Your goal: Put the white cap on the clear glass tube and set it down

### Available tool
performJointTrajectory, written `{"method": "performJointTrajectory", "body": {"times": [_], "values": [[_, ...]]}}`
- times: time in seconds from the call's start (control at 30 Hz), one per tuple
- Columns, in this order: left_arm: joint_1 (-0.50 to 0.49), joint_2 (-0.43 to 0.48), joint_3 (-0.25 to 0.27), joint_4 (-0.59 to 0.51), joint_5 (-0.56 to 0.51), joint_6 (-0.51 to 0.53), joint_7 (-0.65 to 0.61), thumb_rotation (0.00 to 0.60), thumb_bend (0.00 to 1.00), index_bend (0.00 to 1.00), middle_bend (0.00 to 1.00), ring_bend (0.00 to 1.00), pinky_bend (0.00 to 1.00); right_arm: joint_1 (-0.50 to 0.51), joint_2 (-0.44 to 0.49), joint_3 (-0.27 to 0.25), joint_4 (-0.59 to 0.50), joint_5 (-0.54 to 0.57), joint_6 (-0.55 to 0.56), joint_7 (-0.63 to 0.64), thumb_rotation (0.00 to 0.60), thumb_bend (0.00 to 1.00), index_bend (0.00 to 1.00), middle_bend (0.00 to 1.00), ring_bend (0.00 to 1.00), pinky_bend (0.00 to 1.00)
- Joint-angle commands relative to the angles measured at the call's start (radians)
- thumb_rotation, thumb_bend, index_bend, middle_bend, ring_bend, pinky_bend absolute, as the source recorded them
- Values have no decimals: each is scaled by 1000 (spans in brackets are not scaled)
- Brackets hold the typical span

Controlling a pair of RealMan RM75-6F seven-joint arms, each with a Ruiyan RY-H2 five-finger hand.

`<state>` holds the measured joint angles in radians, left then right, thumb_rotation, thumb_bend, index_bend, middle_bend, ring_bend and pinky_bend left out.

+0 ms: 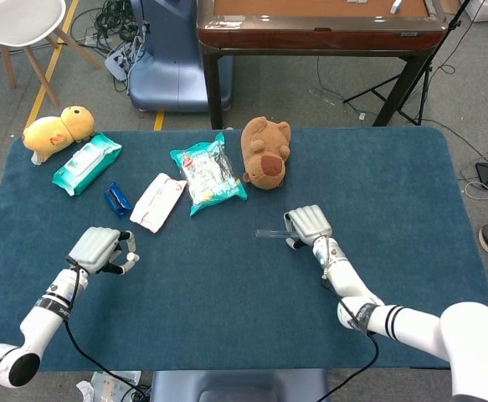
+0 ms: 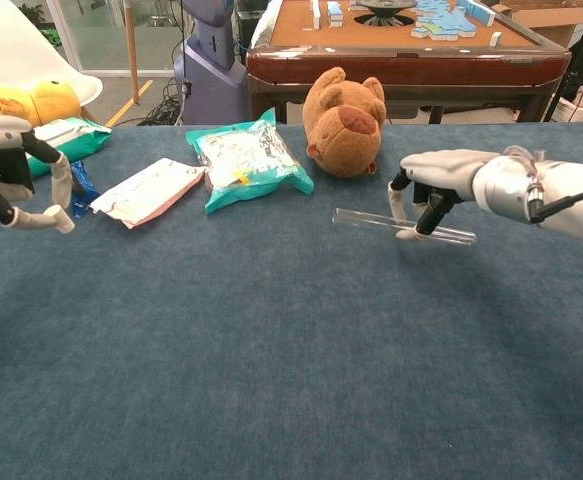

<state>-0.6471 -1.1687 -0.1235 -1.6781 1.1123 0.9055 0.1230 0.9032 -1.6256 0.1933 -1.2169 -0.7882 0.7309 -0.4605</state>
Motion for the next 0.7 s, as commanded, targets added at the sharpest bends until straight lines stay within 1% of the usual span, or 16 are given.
{"method": "performJointTrajectory", "body": {"times": [0.03,0.17,0.3,0.47,0.7], "values": [[-3,38,-31,-25,-18,-14,-54,600,278,522,1000,1000,1000,-34,71,39,-108,-57,17,108,600,491,678,902,972,997],[-9,84,-75,-50,-40,-35,-135,600,278,522,1000,1000,1000,-70,110,62,-197,-150,36,234,600,493,695,902,977,1000],[-14,122,-121,-75,-61,-55,-223,600,278,523,1000,1000,1000,-98,103,76,-235,-265,70,369,600,493,714,905,983,1000],[-15,151,-170,-109,-76,-70,-322,600,278,522,1000,1000,1000,-109,60,77,-226,-375,111,492,600,493,724,909,983,1000],[-18,139,-201,-141,-77,-25,-348,600,279,525,1000,1000,1000,-100,-27,83,-176,-438,151,590,600,494,724,909,984,1000]]}}
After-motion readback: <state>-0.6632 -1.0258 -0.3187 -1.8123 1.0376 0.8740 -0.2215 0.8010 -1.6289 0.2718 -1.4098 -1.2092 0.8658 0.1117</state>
